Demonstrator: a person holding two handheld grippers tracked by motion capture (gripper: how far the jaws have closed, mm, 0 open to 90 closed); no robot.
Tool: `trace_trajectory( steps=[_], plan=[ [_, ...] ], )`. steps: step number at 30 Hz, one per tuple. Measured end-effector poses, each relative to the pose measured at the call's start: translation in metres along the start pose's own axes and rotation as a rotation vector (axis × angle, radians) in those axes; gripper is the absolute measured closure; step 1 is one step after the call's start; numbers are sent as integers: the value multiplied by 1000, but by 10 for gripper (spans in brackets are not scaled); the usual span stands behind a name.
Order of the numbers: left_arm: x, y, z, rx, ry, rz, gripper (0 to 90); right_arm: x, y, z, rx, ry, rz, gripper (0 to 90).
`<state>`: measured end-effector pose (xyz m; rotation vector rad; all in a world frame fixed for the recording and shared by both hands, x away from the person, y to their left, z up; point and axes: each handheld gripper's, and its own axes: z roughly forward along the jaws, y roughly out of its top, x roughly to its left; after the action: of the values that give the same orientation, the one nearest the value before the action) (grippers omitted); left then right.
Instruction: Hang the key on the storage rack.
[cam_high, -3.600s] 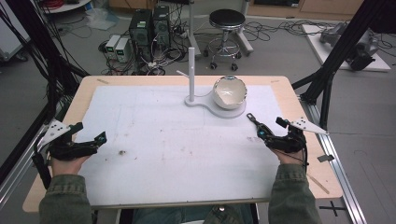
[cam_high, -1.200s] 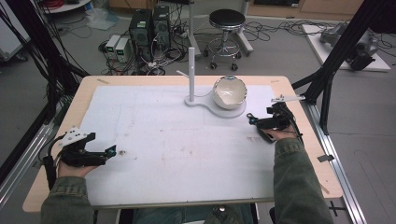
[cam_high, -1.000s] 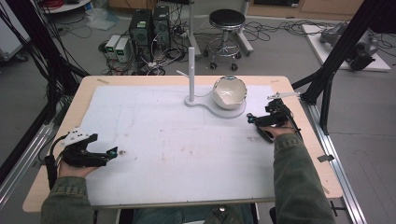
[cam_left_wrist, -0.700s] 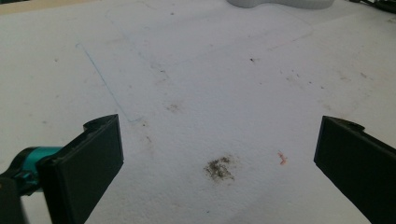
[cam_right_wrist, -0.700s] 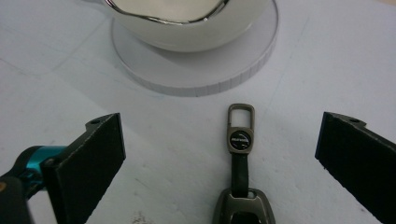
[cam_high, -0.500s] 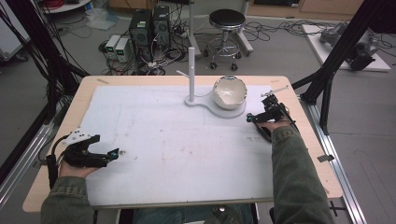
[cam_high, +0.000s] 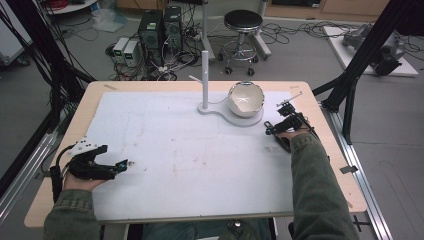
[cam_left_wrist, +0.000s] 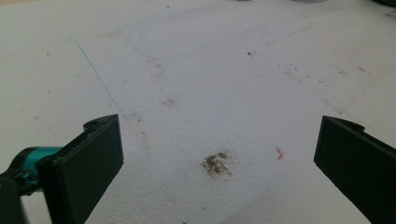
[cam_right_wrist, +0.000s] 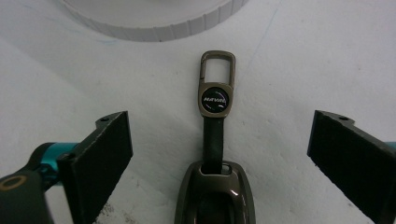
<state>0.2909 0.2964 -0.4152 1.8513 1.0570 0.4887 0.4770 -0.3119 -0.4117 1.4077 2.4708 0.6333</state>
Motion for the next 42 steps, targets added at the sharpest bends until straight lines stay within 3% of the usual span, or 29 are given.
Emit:
trace_trajectory(
  steps=[6, 21, 24, 31, 37, 42],
  plan=[
    [0, 0, 0, 0, -1, -1, 18, 2, 0, 3, 46, 39, -22, 264],
    [1, -1, 1, 5, 3, -1, 18, 1, 1, 5, 83, 38, -18, 544],
    [1, -1, 1, 6, 2, -2, 18, 1, 1, 6, 90, 23, -18, 649],
    [1, -2, 1, 8, 3, -3, 18, 2, 2, 6, 88, 30, -12, 790],
    [1, -2, 1, 12, 0, -2, 18, 1, 2, 7, 86, 27, 7, 823],
    [1, -2, 1, 7, 3, -7, 18, 3, 2, 6, 84, 16, -8, 855]
  ],
)
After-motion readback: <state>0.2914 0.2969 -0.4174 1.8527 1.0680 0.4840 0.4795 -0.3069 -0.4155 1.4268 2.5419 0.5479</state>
